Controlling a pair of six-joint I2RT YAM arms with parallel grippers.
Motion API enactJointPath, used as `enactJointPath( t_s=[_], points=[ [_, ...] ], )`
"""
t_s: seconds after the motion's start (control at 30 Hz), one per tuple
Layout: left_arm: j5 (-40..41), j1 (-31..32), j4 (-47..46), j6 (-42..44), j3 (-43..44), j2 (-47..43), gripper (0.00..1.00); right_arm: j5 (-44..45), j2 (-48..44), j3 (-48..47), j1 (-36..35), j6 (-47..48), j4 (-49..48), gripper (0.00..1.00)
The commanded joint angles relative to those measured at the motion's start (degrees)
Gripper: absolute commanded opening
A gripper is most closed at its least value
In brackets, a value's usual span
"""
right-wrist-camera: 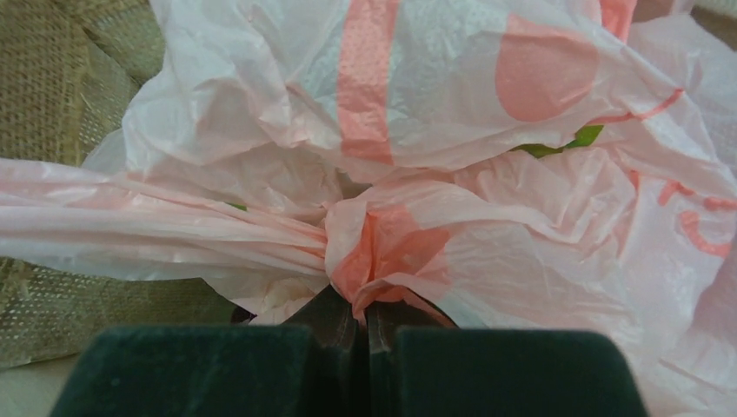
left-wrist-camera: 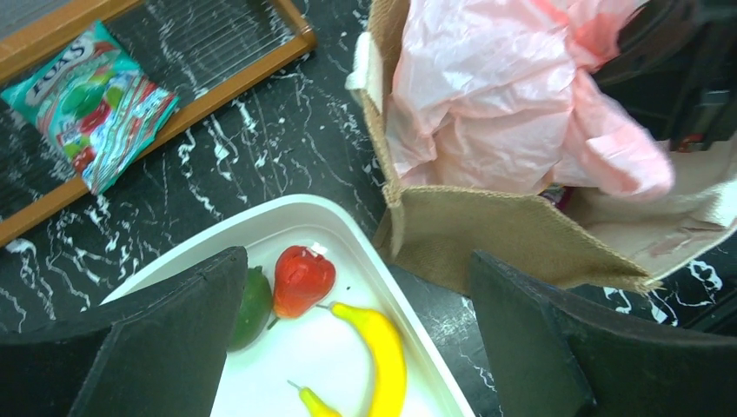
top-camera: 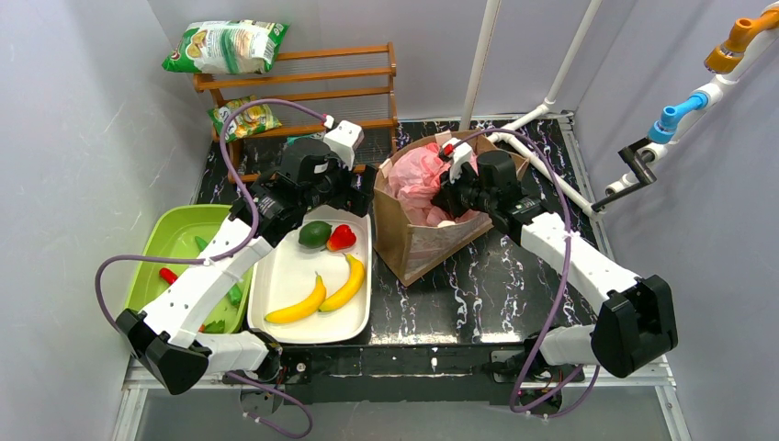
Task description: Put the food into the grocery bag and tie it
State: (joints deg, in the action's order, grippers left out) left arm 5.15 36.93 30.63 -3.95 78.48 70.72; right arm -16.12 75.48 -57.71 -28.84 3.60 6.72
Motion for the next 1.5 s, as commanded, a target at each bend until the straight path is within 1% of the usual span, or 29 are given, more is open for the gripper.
enactJointPath(
  t_s=[0.0,0.17,0.3,0.43,0.53,0.57,0.6,0.63,0.7,0.9,1.2,1.3,1.47],
  points=[
    [-5.1,-0.1,-1.7,1.8,1.5,-1.1,0.98,3.2,1.8,1.6,1.0,0.0,11.2,0.01],
    [-11.8,-0.1,-4.4,1.3,1.6,-0.4,0.98,7.2,4.2,2.7,2.5,-2.4,16.8,0.01],
    [-15.8,-0.1,-7.1,1.2,3.4,1.9,0.98,8.3,5.9,1.9,2.9,-3.1,20.0,0.01],
    [-16.5,-0.1,-8.7,0.6,6.5,5.3,0.96,7.6,6.1,-1.6,2.9,-3.9,23.1,0.01],
    [-17.0,-0.1,-9.5,0.3,8.3,7.2,0.94,7.5,5.4,-6.7,2.8,-3.8,26.8,0.01],
    [-17.3,-0.1,-9.8,0.1,8.7,7.7,0.93,7.8,5.2,-8.7,2.8,-3.7,28.9,0.11],
    [-18.5,-0.2,-10.4,-0.7,10.0,9.6,0.9,8.6,3.6,-13.1,2.8,-3.7,31.6,0.6],
    [-19.3,-0.2,-10.6,-1.0,10.2,10.1,0.9,8.6,2.6,-14.0,2.8,-3.8,32.3,0.7],
    [-20.3,-0.2,-11.3,-1.9,10.5,11.0,0.89,8.6,1.3,-15.5,2.8,-3.7,33.5,0.75],
    [-23.3,-0.1,-13.8,-4.9,11.1,13.2,0.84,7.8,-1.5,-19.4,2.8,-4.9,37.2,0.82],
    [-29.0,0.1,-17.9,-9.1,13.2,17.9,0.77,6.1,-5.7,-23.2,2.8,-7.7,39.9,0.85],
    [-30.6,0.6,-18.8,-10.0,13.5,19.6,0.72,8.3,-8.1,-24.1,2.8,-9.7,39.9,0.86],
    [-32.6,2.0,-20.5,-10.4,13.8,22.4,0.63,15.3,-11.2,-25.5,2.8,-14.3,40.3,0.87]
  ],
)
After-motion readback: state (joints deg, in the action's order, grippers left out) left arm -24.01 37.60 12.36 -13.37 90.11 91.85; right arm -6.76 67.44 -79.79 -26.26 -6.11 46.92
